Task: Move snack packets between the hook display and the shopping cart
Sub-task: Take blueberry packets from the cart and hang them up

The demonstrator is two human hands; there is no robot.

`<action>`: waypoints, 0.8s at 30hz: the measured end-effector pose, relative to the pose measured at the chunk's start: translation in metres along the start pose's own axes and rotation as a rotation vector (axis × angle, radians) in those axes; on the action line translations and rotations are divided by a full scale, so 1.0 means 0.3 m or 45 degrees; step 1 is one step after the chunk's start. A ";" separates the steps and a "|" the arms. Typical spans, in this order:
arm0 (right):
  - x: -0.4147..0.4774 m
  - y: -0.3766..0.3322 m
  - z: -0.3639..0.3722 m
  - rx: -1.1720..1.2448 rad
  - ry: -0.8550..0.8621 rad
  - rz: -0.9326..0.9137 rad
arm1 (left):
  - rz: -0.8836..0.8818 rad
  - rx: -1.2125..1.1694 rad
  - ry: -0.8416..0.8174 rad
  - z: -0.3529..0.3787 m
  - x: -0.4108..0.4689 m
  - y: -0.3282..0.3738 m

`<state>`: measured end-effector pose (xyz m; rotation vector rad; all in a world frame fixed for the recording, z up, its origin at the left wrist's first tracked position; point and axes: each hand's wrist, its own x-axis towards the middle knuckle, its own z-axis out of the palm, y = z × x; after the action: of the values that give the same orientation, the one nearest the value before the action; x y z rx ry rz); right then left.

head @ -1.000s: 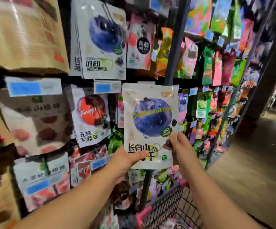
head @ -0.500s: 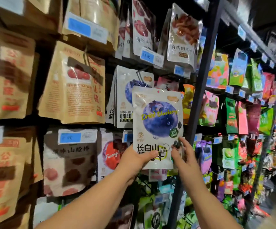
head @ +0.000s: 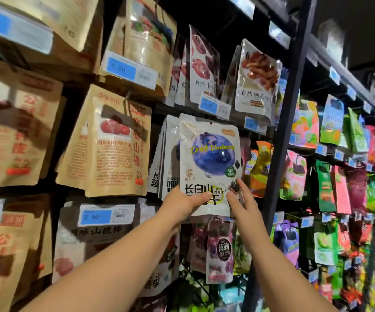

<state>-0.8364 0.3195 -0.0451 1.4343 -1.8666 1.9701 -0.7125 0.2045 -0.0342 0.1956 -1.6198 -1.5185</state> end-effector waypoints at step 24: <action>0.106 0.026 0.041 0.042 0.020 -0.047 | -0.073 -0.099 0.002 -0.022 0.071 0.020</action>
<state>-0.8522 0.2910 -0.0326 1.4472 -1.7962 1.9987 -0.7183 0.1875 -0.0197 0.2018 -1.5629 -1.6212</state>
